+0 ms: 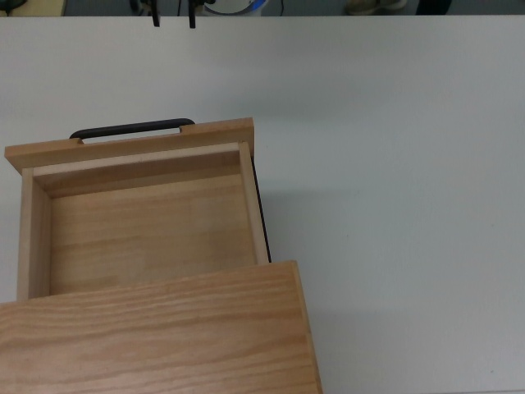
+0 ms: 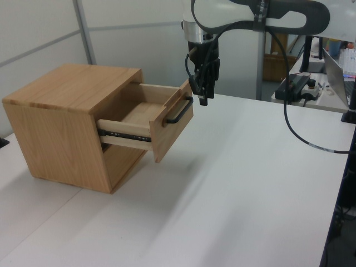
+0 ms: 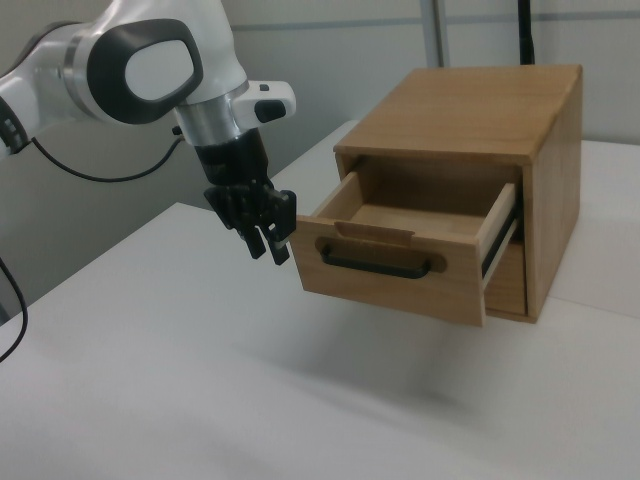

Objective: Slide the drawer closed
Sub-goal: 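Move the gripper down toward the open drawer's black handle, then lower the gripper against the drawer front beside the handle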

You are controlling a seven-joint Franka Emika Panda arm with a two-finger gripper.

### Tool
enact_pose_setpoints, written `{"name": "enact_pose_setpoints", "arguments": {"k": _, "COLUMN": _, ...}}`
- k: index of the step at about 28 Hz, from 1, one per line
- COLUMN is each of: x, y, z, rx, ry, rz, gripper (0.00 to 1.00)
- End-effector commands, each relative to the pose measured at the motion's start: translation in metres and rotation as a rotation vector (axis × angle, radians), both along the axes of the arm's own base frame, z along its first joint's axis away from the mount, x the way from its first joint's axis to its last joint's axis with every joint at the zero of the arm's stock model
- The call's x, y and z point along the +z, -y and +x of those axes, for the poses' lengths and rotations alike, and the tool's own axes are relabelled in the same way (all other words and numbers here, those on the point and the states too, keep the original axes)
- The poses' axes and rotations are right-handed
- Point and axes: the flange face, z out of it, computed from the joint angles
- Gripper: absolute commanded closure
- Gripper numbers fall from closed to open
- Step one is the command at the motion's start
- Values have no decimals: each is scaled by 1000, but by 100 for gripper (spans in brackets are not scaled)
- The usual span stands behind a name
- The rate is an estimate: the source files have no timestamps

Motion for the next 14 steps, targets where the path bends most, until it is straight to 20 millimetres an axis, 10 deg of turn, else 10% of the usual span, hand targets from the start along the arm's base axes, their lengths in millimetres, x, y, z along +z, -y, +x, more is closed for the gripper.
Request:
{"name": "enact_pose_setpoints", "arguments": {"k": 1, "x": -9, "y": 4, "z": 2, "rx": -23, "ry": -34, "rz": 19, "gripper": 100}}
{"name": "enact_pose_setpoints", "arguments": {"k": 14, "x": -44, "y": -1, "z": 20, "rx": -15, "ry": -91, "rz": 31, "gripper": 100}}
